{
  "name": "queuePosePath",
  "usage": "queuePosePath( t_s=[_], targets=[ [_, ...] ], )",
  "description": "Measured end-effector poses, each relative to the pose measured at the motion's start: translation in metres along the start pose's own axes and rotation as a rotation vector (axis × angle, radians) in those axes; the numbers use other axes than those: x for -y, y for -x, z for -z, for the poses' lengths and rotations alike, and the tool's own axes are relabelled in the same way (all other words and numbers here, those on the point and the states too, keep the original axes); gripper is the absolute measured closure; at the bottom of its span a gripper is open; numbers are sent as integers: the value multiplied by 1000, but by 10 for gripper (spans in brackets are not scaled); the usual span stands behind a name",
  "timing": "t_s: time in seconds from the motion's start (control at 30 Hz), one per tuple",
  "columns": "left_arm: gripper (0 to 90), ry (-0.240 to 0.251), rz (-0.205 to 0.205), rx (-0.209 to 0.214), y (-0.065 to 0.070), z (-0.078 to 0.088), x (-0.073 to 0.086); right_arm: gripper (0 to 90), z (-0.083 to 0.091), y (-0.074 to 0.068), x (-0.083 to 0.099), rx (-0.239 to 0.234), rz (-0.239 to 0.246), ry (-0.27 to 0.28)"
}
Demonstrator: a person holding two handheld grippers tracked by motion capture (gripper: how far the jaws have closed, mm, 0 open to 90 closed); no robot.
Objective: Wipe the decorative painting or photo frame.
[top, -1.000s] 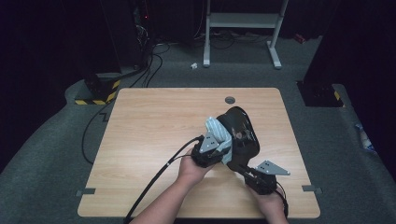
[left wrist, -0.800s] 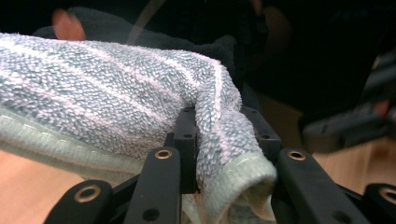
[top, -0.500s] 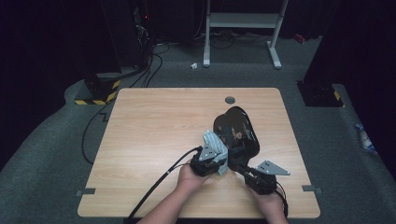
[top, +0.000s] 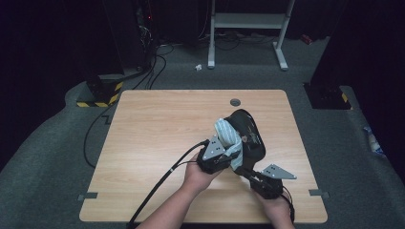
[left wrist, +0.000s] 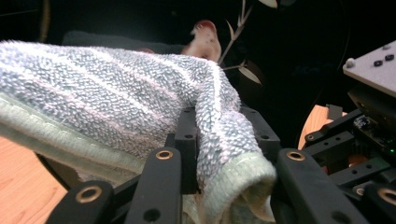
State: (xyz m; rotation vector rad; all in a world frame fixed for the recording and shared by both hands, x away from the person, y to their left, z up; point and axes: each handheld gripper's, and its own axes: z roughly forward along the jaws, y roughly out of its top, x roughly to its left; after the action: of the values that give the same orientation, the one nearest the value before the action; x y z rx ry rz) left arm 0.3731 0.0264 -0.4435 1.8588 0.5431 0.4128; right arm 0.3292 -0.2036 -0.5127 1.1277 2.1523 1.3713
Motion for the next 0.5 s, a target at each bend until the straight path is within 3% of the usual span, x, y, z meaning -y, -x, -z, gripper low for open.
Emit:
queuePosePath(
  t_s=[0.27, 0.5],
  targets=[
    [712, -52, -23, -6, 2, -8, 21, 776, 0, 1, 0, -2, -6, -1],
    [712, -163, -3, 2, 1, -19, 54, 776, 0, 0, 0, -1, -7, 0]
  ],
)
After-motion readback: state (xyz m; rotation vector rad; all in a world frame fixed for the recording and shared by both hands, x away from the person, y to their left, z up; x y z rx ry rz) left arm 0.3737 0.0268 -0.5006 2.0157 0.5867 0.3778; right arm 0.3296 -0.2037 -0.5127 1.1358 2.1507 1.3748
